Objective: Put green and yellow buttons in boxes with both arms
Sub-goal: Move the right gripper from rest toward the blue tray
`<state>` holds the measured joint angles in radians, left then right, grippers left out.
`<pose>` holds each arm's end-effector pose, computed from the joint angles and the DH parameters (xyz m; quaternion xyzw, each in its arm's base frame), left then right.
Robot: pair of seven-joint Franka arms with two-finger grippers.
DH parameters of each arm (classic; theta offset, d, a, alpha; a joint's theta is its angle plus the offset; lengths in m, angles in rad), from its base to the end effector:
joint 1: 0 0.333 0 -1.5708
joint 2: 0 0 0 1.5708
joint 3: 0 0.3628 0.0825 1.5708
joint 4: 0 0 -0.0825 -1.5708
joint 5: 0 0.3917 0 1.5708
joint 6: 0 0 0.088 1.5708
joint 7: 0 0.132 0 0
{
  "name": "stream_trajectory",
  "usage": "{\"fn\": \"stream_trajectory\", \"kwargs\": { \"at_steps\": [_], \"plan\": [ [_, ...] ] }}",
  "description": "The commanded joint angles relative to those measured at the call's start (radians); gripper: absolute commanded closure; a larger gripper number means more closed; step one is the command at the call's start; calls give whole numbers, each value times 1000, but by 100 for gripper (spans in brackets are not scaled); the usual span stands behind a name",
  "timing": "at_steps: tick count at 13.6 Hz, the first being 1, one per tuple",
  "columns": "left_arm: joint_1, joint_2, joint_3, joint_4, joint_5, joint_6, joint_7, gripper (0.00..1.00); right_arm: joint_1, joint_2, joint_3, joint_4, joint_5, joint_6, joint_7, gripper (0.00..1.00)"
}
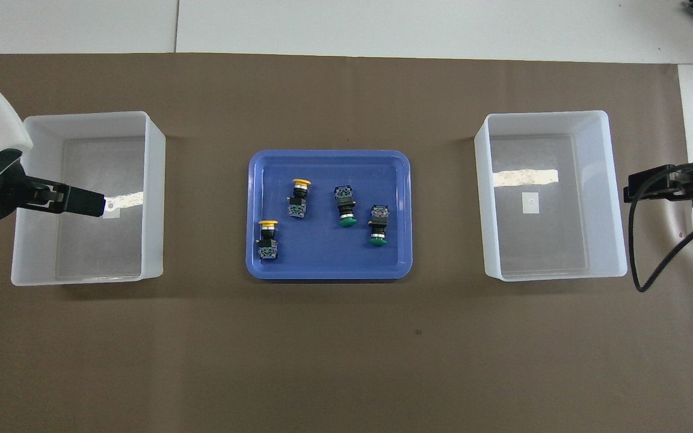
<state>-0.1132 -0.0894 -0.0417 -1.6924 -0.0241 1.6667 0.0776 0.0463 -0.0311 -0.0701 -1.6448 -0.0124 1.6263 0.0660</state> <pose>0.5331 -0.0873 0.6454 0.9928 -0.1151 0.0314 0.0114 0.5555 -0.0154 0.6329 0.9990 -0.0446 0.0064 0.0050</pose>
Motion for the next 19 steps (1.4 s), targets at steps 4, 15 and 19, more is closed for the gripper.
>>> {"fn": "stream_trajectory", "kwargs": {
  "at_steps": [4,15,19],
  "plan": [
    [7,-9,-6,-4,16,-12,7,0,-8,-22,7,-32,15,-2,40,0],
    [7,-9,-6,-4,16,-12,5,0,243,77,12,-118,0,260,257,0],
    [7,-9,-6,-4,16,-12,7,0,386,230,12,-110,17,468,400,0]
  ]
}}
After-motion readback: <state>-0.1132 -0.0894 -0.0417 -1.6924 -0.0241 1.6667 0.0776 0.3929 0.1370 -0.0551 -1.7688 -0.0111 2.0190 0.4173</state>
